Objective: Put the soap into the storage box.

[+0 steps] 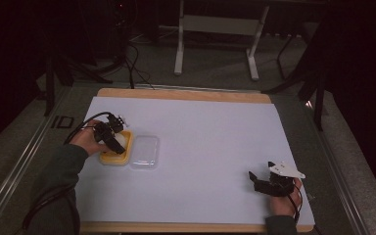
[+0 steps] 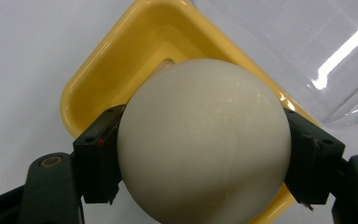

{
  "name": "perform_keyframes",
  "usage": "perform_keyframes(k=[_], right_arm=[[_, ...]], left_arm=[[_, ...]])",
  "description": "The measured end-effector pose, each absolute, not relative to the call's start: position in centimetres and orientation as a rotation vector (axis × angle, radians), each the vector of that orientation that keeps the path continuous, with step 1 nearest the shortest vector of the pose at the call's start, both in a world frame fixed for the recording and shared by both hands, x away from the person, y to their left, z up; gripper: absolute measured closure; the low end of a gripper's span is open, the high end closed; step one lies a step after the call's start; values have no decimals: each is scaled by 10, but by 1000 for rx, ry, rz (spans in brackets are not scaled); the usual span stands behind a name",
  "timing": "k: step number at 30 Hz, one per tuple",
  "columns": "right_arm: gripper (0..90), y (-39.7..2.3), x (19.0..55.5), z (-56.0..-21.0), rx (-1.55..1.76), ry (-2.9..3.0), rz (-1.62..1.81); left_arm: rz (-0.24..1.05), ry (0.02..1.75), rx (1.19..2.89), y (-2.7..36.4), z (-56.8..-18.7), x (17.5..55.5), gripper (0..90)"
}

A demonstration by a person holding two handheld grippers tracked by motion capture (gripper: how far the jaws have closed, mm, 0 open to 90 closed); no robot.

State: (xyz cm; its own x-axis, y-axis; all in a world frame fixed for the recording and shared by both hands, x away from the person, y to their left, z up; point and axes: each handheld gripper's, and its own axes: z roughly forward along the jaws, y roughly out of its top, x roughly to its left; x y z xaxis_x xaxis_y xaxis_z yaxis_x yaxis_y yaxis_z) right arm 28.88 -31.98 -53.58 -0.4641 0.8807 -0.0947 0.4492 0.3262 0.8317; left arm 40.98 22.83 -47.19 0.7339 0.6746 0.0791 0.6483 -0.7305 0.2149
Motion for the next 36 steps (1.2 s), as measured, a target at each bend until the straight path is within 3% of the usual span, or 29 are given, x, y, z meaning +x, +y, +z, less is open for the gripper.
perform_keyframes(k=[36], right_arm=[[148, -320, 288, -536, 1162, 2044, 1033]], left_arm=[[219, 1046, 2820, 225, -492, 415, 254]])
